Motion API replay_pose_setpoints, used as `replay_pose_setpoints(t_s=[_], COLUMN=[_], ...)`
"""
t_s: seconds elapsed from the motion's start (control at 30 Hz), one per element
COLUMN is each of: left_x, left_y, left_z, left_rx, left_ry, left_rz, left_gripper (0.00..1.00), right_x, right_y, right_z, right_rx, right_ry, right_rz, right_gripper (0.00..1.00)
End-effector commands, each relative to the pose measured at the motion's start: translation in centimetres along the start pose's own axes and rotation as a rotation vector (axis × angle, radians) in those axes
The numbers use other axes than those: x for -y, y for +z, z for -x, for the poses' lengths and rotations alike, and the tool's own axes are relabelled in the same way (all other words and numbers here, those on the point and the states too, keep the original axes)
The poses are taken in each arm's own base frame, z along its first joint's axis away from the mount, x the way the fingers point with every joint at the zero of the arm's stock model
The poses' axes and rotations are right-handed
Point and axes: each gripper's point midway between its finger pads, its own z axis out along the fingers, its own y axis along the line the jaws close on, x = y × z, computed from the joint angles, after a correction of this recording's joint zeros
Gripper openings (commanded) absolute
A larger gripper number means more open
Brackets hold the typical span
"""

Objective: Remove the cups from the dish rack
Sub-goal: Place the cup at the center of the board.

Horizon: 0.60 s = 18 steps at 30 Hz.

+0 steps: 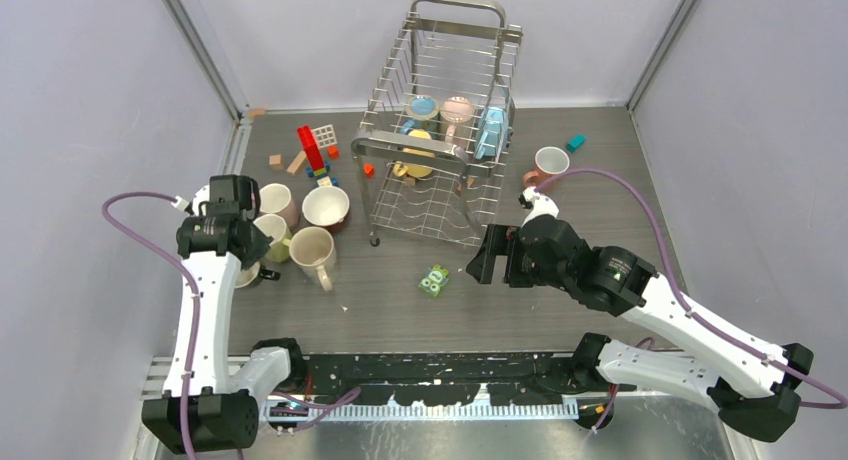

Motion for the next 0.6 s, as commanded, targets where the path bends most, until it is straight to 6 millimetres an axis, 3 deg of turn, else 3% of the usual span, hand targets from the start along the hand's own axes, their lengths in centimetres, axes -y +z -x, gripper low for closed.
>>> replay_pose_setpoints(t_s=[0.0, 0.37, 0.57], left_x=[0.1, 1.6, 2.7], left_y=[0.5, 5.6, 7.2], left_z=[0.0, -3.1, -3.9], left_rx=[0.006, -0.094, -0.151], left_ry=[-0.057, -0.074, -0.053], left_rz=[-0.002, -0.002, -0.011], left_gripper=[0.0, 0.0, 0.0], right_x=[-0.3, 0.1, 0.3], right_y=[-0.6, -0.5, -0.2], right_z=[0.1, -0.2, -0.3], right_rx=[0.009, 0.008, 0.003], right_ry=[-0.021, -0.034, -0.041], right_rz=[0.038, 0.037, 0.022], right_gripper=[1.0, 1.0, 1.0])
